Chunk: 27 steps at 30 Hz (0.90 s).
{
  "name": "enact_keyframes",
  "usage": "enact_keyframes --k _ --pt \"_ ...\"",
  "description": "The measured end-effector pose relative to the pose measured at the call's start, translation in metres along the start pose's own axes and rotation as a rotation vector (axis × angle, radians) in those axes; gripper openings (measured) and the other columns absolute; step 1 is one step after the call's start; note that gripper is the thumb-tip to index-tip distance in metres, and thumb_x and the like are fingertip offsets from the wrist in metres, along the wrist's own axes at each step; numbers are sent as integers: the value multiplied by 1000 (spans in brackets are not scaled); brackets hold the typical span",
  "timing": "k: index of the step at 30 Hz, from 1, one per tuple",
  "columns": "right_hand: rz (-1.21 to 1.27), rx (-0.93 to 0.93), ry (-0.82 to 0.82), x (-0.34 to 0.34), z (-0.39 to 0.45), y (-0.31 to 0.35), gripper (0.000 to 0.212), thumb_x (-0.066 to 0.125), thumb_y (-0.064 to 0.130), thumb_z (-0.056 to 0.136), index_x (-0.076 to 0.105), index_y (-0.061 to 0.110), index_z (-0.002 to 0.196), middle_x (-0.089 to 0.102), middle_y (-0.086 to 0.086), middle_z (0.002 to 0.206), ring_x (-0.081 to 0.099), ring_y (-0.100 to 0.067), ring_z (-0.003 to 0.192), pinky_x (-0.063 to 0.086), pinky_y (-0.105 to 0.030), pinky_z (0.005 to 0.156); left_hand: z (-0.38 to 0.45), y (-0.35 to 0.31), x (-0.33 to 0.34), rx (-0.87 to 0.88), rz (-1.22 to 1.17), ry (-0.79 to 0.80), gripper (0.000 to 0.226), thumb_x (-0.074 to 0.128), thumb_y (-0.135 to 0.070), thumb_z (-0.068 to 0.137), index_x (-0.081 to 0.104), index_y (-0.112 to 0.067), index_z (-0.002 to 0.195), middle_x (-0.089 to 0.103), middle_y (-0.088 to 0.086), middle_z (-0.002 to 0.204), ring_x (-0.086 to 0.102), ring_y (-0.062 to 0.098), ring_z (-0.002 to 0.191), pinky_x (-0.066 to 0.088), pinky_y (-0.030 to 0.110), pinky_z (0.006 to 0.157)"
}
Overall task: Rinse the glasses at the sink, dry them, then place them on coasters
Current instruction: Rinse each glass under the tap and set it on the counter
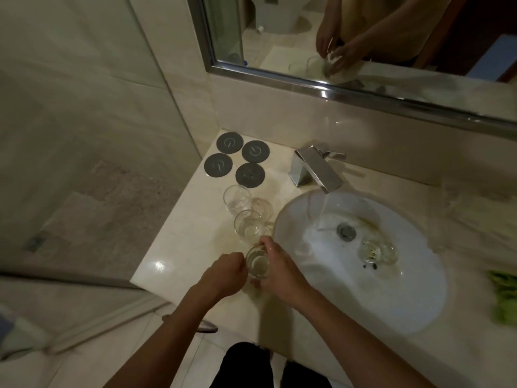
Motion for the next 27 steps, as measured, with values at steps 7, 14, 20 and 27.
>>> enact_keyframes --k 7,14,20,27 --pt "-111 -68 20 17 9 13 84 83 17 77 29 30 140 45 -3 136 49 -20 121 49 -31 90 -2 18 -3 -63 7 8 25 44 -18 96 63 -6 108 66 12 110 64 30 99 53 42 87" --pt "-77 -72 44 7 3 2 103 88 34 72 21 30 150 36 -1 150 38 -19 137 44 -39 106 -8 -15 -37 -30 149 -307 14 45 -21 95 54 -10 93 61 5 92 57 27 80 41 33 66" --pt "-146 -57 -29 -36 -13 -44 61 68 52 87 47 23 136 49 3 135 47 -15 125 47 -38 98 17 -86 -22 191 168 -304 8 47 -18 94 50 -12 89 59 5 89 58 28 81 38 33 64" --pt "-98 307 -251 -96 -40 -146 31 65 30 92 55 18 118 57 -2 119 56 -20 112 51 -36 89 61 -165 48 342 297 -110 8 48 -16 92 52 -9 93 63 15 101 62 34 92 38 34 68"
Point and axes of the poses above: each hand's wrist, its own z-axis towards the middle knuckle, its own x-axis out of the palm, y = z × x, the point moved 2 cm from there along z, towards the middle knuckle
